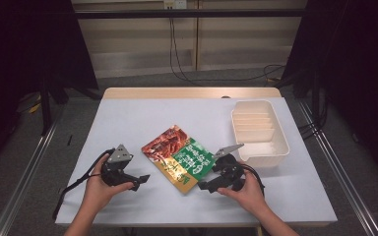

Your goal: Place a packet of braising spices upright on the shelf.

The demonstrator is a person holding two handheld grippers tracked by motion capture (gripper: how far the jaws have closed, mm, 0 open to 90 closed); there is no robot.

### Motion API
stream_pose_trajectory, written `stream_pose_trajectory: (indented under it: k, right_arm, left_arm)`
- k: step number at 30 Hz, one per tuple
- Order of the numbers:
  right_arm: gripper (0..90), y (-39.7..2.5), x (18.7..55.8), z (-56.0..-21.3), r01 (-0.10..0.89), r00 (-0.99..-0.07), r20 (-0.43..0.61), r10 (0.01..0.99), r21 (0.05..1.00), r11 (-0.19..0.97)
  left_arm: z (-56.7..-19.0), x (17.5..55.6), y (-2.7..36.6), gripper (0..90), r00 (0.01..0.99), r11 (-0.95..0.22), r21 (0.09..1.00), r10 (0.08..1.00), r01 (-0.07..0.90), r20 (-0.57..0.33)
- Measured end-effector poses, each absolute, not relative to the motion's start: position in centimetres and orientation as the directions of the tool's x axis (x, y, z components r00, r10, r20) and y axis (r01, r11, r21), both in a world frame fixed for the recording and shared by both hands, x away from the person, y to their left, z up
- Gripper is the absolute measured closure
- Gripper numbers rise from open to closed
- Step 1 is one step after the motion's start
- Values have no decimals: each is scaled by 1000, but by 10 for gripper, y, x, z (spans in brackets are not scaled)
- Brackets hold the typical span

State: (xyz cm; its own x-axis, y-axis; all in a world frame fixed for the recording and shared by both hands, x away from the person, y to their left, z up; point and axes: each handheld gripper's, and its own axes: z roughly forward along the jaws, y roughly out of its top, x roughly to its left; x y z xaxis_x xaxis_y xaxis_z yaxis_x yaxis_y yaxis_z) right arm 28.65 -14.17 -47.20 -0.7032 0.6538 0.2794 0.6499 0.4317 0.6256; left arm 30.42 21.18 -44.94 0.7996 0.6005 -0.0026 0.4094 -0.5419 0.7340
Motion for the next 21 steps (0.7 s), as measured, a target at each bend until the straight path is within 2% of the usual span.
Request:
stream_pose_trajectory:
  k: [11, 21]
  right_arm:
    - [103, -128, 300, -473, 721, -620, 345, 705, 604, 338]
    - [260, -116, 307, -474, 729, -605, 354, 714, 607, 316]
  left_arm:
    - [-449, 302, 211, 59, 799, -548, 735, 602, 399, 15]
    - [-448, 301, 210, 64, 797, -552, 737, 603, 390, 30]
